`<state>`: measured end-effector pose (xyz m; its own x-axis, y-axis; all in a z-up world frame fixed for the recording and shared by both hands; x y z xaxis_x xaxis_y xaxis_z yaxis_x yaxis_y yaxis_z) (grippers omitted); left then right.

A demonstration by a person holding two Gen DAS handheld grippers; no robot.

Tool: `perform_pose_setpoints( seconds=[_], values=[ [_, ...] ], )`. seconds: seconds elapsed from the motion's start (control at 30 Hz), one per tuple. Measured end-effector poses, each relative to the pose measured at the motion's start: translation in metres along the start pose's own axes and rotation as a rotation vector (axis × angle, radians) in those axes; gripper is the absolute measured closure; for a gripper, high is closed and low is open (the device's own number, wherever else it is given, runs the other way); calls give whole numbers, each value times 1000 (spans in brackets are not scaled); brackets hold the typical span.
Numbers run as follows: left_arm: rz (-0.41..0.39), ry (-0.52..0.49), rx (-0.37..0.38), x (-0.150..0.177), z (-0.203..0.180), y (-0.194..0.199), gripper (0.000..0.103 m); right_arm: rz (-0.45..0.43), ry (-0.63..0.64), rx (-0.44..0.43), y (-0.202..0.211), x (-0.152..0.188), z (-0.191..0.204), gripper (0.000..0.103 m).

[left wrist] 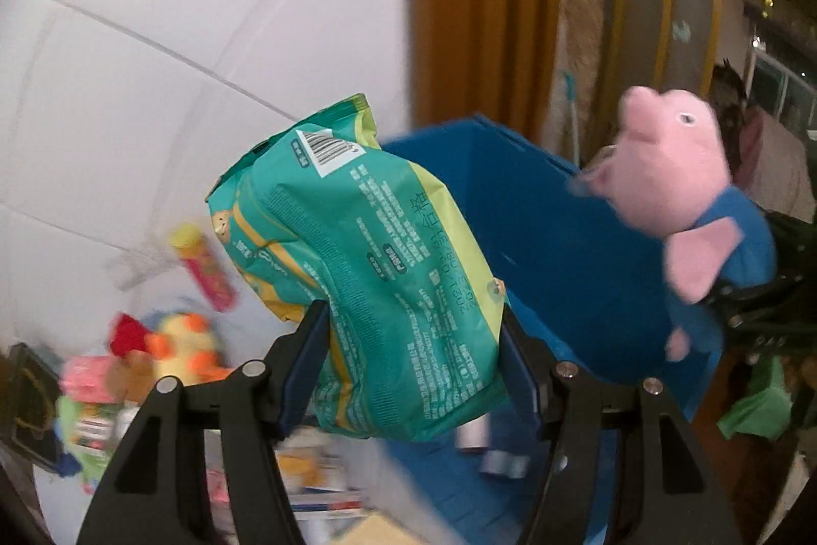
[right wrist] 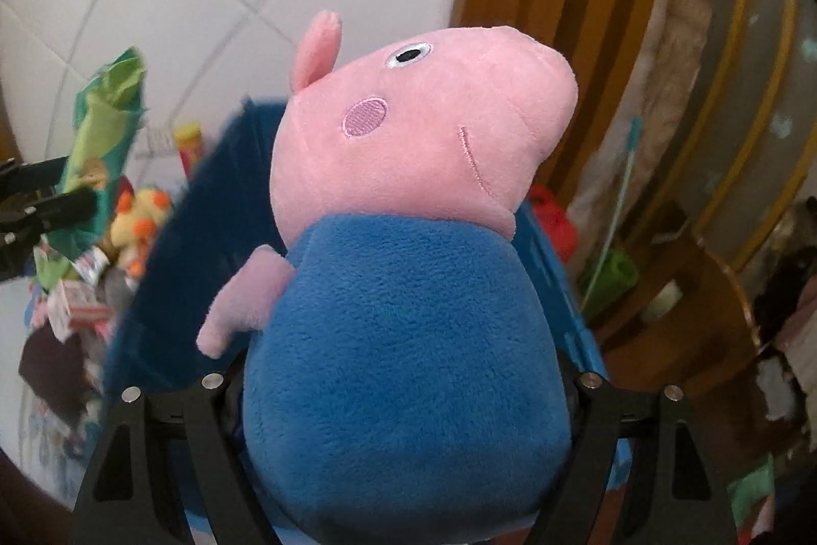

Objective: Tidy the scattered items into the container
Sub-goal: 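Carry the wipes packet and plush pig over the blue crate, then open both grippers to drop the packet and pig into the crate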

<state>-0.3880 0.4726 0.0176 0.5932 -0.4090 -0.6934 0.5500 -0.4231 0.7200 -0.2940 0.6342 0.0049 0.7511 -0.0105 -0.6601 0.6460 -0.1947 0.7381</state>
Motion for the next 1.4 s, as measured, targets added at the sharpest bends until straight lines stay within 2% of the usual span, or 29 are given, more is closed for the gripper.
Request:
perform_pose_setpoints(
  seconds=[0.1, 0.2, 0.3, 0.43, 0.53, 0.7, 0.77, 0.83, 1.03, 1.13, 1.4],
  values=[
    [106, 9, 2, -1, -30, -49, 41, 118, 29, -7, -44, 13, -22, 21],
    [179, 27, -5, 0, -48, -88, 41, 180, 27, -37, -76, 26, -34, 21],
    [235, 29, -46, 6, -52, -117, 41, 216, 18, -72, -97, 33, -41, 21],
    [275, 48, -88, 13, -39, -134, 40, 251, 24, -90, -117, 33, -43, 21],
    [288, 56, -127, 22, -30, -140, 39, 251, 22, -112, -126, 27, -42, 21],
    [304, 78, -133, 25, -24, -146, 36, 239, 27, -119, -129, 17, -39, 21],
    [301, 74, -147, 25, -23, -144, 24, 233, 30, -119, -129, 13, -37, 19],
    [293, 69, -153, 23, -24, -142, 20, 227, 27, -116, -133, 6, -38, 16],
    [295, 61, -162, 24, -25, -136, 20, 204, 15, -98, -132, -8, -41, 12],
    [296, 60, -169, 25, -25, -134, 20, 186, 14, -88, -127, -13, -42, 2],
    [275, 59, -170, 24, -25, -122, 20, 177, 14, -74, -114, -13, -40, 2]
  ],
)
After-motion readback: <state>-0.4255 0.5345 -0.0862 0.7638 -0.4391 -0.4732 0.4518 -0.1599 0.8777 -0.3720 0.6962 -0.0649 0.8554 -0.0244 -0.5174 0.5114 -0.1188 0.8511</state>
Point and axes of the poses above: each gripper's, at about its wrist camera, not at the fingertips, and y roughly against the way its jaws point, z to its left, x to its underside, the point moved 9 cm from there along -y, roughly the way its jaws point, and after that the axes turned 1 degree about y, right-handed, at the moved point
